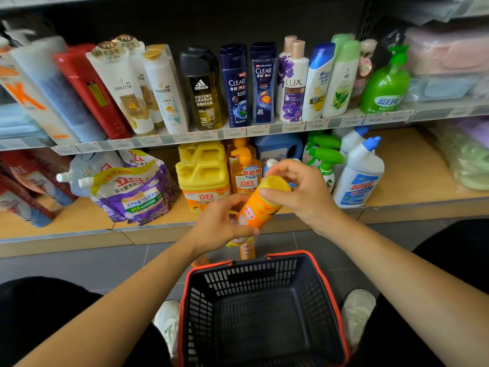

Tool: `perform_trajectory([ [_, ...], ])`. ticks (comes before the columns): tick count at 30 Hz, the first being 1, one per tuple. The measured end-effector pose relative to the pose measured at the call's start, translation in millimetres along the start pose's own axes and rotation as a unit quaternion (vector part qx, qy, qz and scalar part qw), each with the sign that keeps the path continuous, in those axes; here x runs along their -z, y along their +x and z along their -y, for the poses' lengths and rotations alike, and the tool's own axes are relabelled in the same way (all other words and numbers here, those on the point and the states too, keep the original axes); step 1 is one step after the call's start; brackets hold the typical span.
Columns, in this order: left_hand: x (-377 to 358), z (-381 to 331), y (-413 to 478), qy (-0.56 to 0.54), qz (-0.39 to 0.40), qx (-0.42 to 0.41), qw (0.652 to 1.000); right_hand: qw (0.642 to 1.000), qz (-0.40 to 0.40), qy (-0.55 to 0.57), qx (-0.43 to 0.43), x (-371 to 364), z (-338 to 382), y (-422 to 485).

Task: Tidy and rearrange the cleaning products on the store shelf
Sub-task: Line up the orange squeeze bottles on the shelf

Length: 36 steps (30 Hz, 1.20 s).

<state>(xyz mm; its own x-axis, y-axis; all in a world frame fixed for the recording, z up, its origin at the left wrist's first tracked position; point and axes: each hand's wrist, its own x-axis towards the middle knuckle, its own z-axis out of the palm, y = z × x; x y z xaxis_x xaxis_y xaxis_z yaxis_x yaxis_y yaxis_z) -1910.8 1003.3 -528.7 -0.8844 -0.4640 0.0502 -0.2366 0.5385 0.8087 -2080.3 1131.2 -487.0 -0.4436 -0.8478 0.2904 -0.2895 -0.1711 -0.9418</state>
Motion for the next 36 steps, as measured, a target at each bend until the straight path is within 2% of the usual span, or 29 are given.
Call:
perform_trajectory([
  [3,2.0,4.4,0.4,0.061,-0.028,-0.005,0.998,1.0,-0.005,-0.011,-0.013,0.0,-3.6,0.2],
  [7,3.1,7.6,0.9,0.078,-0.055,-0.022,0.995,0.999,0.007,0.026,-0.025,1.3,-3.3,1.3],
  [13,2.3,10.6,1.4,0.046,-0.088,-0.05,0.994,0.997,0.026,0.071,-0.031,2.1,-0.3,2.4],
  [18,1.3,9.1,1.1,-0.017,-0.113,-0.037,0.993,0.998,0.047,0.042,-0.009,4.3,8.8,1.4],
  [21,0.5,5.7,0.1,-0.066,-0.114,-0.016,0.991,0.998,0.056,-0.013,0.026,0.9,15.5,-3.1],
  [24,0.0,1.9,-0.7,-0.091,-0.116,-0.007,0.989,0.987,0.056,-0.11,0.104,-2.3,16.9,-8.1],
  [26,-0.2,-0.3,-1.7,-0.095,-0.113,-0.008,0.989,0.981,0.047,-0.133,0.136,-3.9,17.2,-10.4],
  [29,-1.0,-3.6,-2.3,-0.101,-0.109,-0.008,0.989,0.973,-0.006,-0.149,0.178,-4.5,18.0,-11.7],
  [33,-1.8,-4.5,-1.8,-0.115,-0.11,-0.005,0.987,0.943,-0.07,-0.191,0.263,-6.1,16.0,-10.9],
  [36,-2.7,-4.6,-2.9,-0.124,-0.115,-0.004,0.986,0.938,-0.09,-0.191,0.276,-6.5,15.6,-11.5],
])
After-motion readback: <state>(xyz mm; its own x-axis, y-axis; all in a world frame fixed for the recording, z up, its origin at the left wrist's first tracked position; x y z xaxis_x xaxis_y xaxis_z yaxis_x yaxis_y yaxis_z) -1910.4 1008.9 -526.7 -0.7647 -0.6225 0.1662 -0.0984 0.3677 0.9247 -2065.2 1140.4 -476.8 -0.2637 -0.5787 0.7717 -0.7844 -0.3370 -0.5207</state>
